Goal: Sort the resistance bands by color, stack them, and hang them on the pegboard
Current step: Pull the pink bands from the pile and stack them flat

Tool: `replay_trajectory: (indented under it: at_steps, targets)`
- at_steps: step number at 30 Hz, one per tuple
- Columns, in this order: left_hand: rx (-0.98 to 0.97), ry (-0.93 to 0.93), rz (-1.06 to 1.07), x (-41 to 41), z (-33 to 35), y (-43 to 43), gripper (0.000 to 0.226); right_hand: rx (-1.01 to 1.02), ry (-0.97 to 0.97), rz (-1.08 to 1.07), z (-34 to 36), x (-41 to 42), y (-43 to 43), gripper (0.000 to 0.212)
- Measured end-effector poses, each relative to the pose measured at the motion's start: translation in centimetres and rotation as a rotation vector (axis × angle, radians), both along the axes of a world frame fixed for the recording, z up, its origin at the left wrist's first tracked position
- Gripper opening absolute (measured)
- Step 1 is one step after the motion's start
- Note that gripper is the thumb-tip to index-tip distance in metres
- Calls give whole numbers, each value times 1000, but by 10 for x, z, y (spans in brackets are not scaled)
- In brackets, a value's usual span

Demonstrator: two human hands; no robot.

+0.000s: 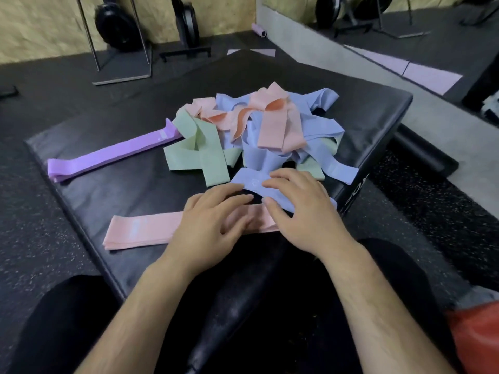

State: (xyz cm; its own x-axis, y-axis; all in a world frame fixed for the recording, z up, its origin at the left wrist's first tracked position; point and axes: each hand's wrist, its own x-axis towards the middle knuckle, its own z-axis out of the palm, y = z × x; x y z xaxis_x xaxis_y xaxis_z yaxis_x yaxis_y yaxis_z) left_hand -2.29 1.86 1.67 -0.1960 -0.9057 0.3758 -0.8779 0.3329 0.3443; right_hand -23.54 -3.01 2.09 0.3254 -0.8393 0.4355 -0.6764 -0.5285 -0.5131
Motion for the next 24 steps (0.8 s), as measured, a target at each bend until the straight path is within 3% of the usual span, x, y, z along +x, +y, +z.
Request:
replay_trajectory:
  at_steps: [11, 17, 21, 24]
  targets:
    - [12, -137, -22, -44, 43, -97, 31, -90, -120, -186, -5, 4, -47, 34]
    - [84, -306, -32, -45, 44, -113, 46, -40, -103, -182, -6, -1, -51, 33]
    - [40, -288, -34, -48, 47, -101, 59, -81, -136, -156, -6, -1, -49, 29]
    - [-27, -205, -73, -46, 52, -79, 45, -112, -197, -125, -2, -1, -44, 20]
